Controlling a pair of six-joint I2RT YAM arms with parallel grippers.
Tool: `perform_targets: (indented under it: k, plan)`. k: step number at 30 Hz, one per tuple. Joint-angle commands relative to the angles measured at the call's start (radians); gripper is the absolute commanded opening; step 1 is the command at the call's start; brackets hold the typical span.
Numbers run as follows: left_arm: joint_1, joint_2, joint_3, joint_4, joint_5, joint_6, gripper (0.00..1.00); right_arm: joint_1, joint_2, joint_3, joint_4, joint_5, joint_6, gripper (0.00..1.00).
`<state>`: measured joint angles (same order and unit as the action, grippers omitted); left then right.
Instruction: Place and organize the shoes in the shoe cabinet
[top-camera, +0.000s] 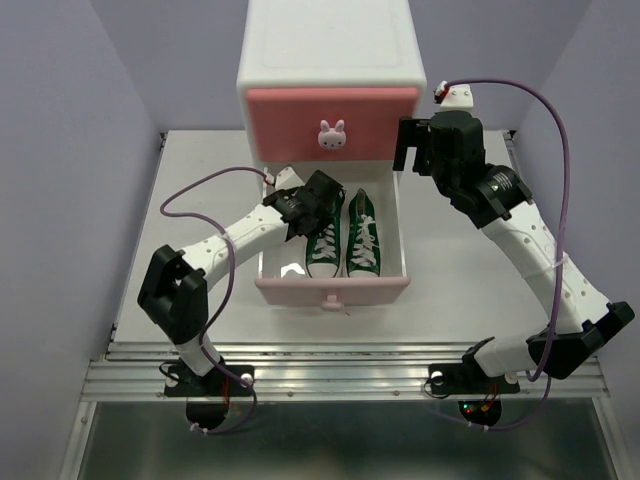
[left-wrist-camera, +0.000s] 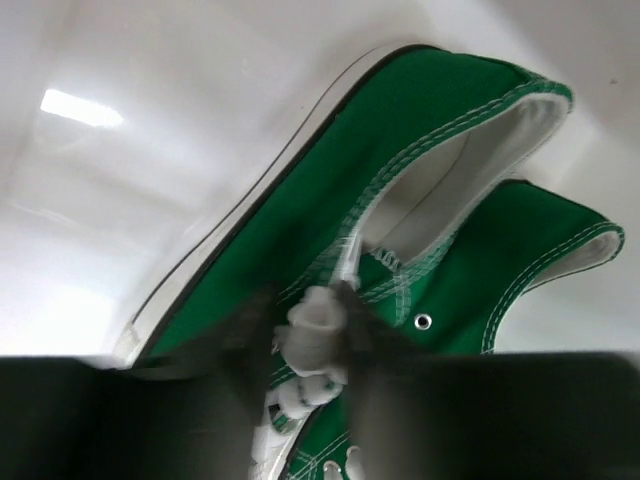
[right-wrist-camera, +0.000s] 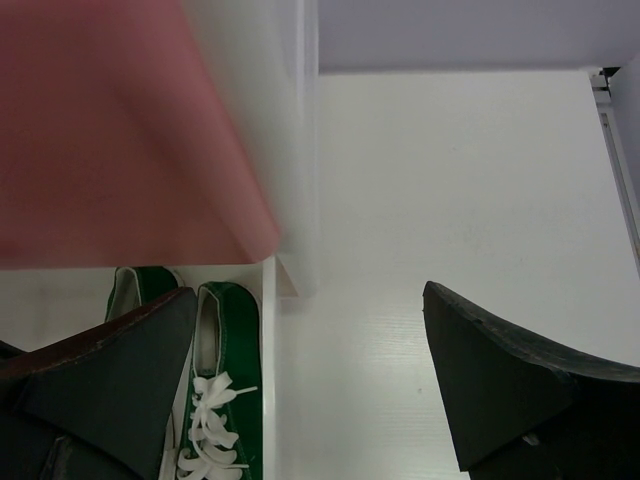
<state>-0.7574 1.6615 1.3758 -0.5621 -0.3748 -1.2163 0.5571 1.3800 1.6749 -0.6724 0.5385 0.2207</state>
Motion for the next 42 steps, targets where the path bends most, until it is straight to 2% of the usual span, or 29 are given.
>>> perform_targets:
  k: [1, 3, 4, 9, 15, 16, 19, 25, 28, 33, 37, 42]
  plan:
    - [-0.008, -0.019, 0.048, -0.11, 0.002, -0.009, 0.47, -0.003, -0.016, 0.051, 0.048, 0.018, -0.006, 1.0]
    - [-0.008, -0.026, 0.069, -0.114, -0.003, 0.001, 0.54, -0.003, -0.016, 0.058, 0.05, 0.018, -0.006, 1.0]
    - [-0.008, -0.031, 0.078, -0.127, -0.006, 0.007, 0.62, -0.003, -0.016, 0.063, 0.05, 0.017, -0.006, 1.0]
    - [-0.008, -0.054, 0.167, -0.168, -0.003, 0.076, 0.72, -0.003, -0.025, 0.074, 0.048, 0.012, -0.014, 1.0]
    - [-0.013, -0.126, 0.265, -0.203, 0.008, 0.178, 0.79, -0.003, -0.044, 0.1, 0.082, 0.008, -0.081, 1.0]
    - [-0.013, -0.138, 0.273, -0.209, 0.025, 0.195, 0.87, -0.003, -0.044, 0.115, 0.117, 0.008, -0.096, 1.0]
    - [-0.025, -0.19, 0.299, -0.246, 0.025, 0.224, 0.88, -0.003, -0.027, 0.182, 0.183, -0.017, -0.162, 1.0]
    - [-0.031, -0.327, 0.286, -0.277, 0.022, 0.221, 0.91, -0.003, 0.031, 0.315, 0.263, -0.047, -0.169, 1.0]
    - [-0.031, -0.381, 0.27, -0.323, 0.008, 0.172, 0.91, -0.003, 0.077, 0.399, 0.318, -0.107, -0.185, 1.0]
    - [-0.034, -0.459, 0.212, -0.331, 0.048, 0.166, 0.91, -0.003, 0.253, 0.612, 0.338, -0.172, -0.244, 1.0]
    - [-0.043, -0.485, 0.193, -0.331, 0.076, 0.201, 0.91, -0.003, 0.342, 0.648, 0.422, -0.19, -0.23, 1.0]
    - [-0.068, -0.485, 0.197, -0.299, 0.128, 0.284, 0.91, -0.003, 0.462, 0.746, 0.425, -0.264, -0.166, 1.0]
